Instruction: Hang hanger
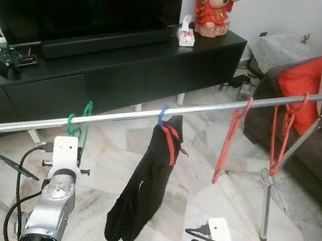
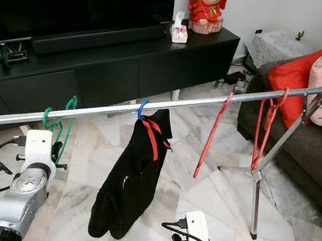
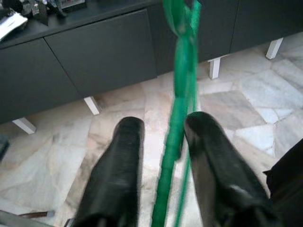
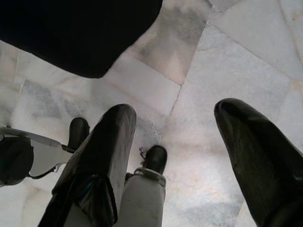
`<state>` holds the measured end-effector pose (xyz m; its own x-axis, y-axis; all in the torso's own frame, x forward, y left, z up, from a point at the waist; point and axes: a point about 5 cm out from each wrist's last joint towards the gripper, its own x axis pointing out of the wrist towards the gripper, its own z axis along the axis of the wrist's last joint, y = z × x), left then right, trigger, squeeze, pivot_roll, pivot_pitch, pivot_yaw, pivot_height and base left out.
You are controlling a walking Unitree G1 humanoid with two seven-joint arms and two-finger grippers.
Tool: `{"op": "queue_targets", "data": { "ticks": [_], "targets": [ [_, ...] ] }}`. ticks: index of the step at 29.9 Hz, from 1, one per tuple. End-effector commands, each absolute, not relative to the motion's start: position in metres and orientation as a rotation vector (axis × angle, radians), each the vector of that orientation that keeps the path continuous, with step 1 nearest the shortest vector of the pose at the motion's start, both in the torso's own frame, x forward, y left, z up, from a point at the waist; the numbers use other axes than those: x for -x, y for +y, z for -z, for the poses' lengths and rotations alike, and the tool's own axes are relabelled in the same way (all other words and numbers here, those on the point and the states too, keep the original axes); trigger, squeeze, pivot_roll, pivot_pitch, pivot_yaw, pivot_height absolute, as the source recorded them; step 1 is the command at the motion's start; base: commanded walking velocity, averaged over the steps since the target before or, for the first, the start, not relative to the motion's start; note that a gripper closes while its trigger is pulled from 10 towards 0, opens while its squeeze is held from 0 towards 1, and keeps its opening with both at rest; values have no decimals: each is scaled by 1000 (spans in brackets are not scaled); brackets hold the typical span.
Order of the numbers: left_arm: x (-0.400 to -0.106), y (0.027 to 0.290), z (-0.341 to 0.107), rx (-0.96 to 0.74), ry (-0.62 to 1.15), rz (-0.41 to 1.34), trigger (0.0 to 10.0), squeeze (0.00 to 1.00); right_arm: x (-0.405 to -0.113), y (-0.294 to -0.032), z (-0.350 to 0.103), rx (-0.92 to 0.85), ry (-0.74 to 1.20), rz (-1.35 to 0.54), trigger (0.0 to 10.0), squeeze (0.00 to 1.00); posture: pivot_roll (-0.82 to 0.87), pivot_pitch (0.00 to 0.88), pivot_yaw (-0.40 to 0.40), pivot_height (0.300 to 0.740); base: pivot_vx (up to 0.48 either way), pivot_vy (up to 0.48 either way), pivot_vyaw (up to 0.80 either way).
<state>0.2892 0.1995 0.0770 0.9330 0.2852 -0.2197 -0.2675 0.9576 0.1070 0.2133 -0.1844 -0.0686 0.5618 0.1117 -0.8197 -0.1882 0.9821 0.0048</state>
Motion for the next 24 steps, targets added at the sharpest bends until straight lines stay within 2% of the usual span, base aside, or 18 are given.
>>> {"op": "queue_targets", "data": {
  "ticks": [1, 15, 19, 24],
  "targets": [
    [-288, 199, -80, -78, 223, -277, 10000, 1000, -214, -183, 68, 83, 963, -183, 10000, 0, -53, 0, 24, 732, 0, 0, 0],
    [-270, 191, -100, -114, 89, -206, 10000, 1000, -214, -182, 68, 82, 963, -185, 10000, 0, -52, 0, 28, 732, 0, 0, 0],
    [-257, 188, -105, -147, 41, -154, 10000, 1000, -214, -183, 68, 83, 963, -183, 10000, 0, -51, 0, 29, 732, 0, 0, 0],
    [-244, 192, -106, -136, 11, -181, 10000, 1000, -214, -183, 68, 83, 963, -183, 10000, 0, -52, 0, 30, 732, 0, 0, 0]
  ]
}}
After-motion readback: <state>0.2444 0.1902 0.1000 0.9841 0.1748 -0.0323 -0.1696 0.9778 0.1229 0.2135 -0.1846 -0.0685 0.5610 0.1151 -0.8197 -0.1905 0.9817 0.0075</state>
